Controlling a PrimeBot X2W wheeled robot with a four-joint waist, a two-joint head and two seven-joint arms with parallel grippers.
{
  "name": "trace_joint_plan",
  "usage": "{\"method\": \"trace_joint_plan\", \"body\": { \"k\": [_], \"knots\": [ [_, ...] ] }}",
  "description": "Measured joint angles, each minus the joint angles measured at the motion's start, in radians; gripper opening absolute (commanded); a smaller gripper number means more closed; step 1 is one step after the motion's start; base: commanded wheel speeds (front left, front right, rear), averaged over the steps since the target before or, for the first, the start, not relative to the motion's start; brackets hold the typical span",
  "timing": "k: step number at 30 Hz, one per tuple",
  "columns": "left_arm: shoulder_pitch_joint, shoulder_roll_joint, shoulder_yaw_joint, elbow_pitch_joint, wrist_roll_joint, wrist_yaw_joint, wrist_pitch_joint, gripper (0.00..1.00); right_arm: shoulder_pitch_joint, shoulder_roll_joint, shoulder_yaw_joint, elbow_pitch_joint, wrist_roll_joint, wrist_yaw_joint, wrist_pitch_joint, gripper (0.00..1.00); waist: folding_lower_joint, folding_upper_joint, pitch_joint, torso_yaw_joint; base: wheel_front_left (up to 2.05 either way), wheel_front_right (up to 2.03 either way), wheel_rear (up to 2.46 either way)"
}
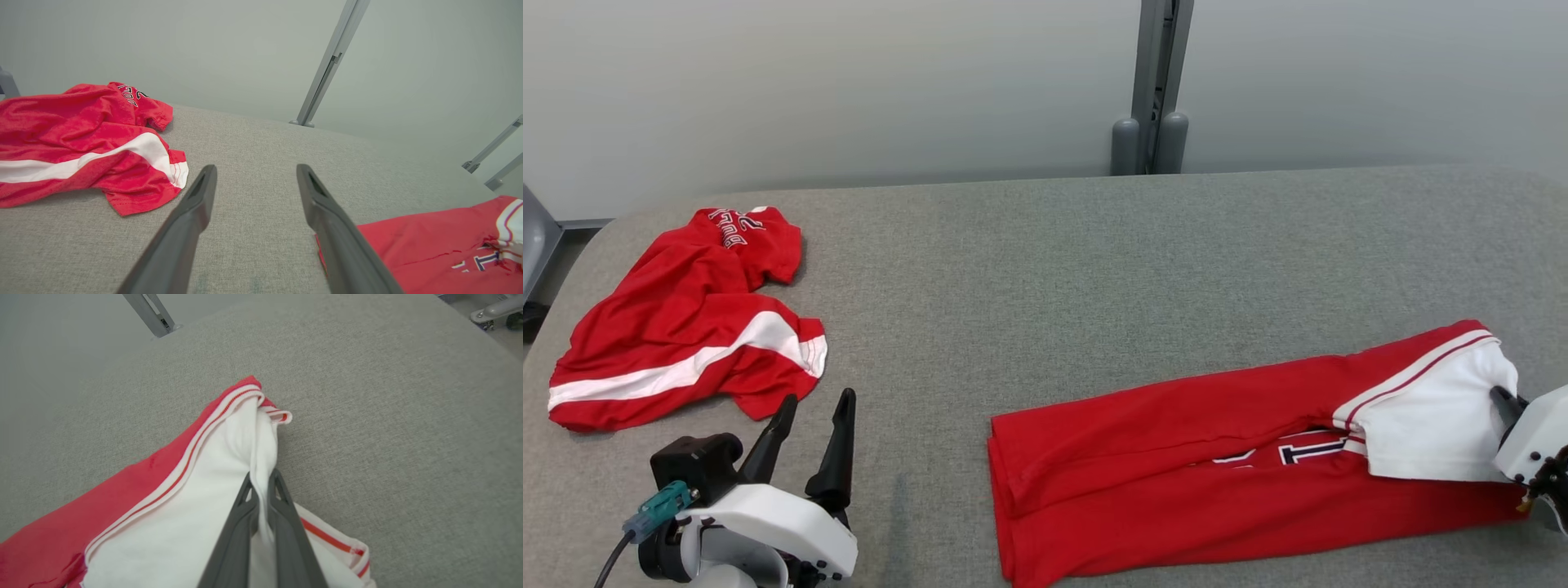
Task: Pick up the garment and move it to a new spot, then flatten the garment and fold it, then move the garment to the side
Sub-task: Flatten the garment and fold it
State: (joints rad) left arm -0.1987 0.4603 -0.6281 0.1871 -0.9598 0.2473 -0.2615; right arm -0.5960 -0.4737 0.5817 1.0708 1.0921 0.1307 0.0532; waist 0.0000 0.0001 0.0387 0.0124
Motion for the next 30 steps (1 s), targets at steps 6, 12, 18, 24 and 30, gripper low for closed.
{"method": "trace_joint_plan", "body": {
  "k": [6, 12, 18, 24, 30],
  "knots": [
    [0.009, 0.000, 0.002, -0.005, 0.000, 0.002, 0.000, 1.00, -0.002, -0.012, 0.003, -0.095, -0.028, 0.000, -0.049, 0.00, 0.0000, 0.0000, -0.018, -0.016, 0.00, 0.00, 0.00],
    [0.028, -0.003, -0.001, -0.005, 0.000, 0.005, 0.000, 1.00, 0.022, 0.013, 0.028, -0.281, -0.096, 0.000, -0.070, 0.00, 0.0000, 0.0000, -0.045, -0.023, 0.00, 0.00, 0.00],
    [0.028, -0.004, -0.006, -0.012, 0.000, 0.005, 0.004, 1.00, 0.107, 0.057, 0.027, -0.509, -0.174, 0.000, 0.001, 0.00, 0.0000, 0.0000, -0.060, 0.008, 0.00, 0.00, 0.00],
    [0.032, -0.007, -0.010, -0.013, 0.001, 0.009, 0.006, 1.00, 0.245, 0.140, -0.006, -0.703, -0.267, 0.000, 0.124, 0.00, 0.0000, 0.0000, -0.066, 0.074, 0.00, 0.00, 0.00],
    [0.032, -0.009, -0.017, -0.013, 0.008, 0.009, 0.008, 1.00, 0.325, 0.252, -0.083, -0.774, -0.348, 0.000, 0.217, 0.00, 0.0000, 0.0000, -0.070, 0.148, 0.00, 0.00, 0.00]
  ]
}}
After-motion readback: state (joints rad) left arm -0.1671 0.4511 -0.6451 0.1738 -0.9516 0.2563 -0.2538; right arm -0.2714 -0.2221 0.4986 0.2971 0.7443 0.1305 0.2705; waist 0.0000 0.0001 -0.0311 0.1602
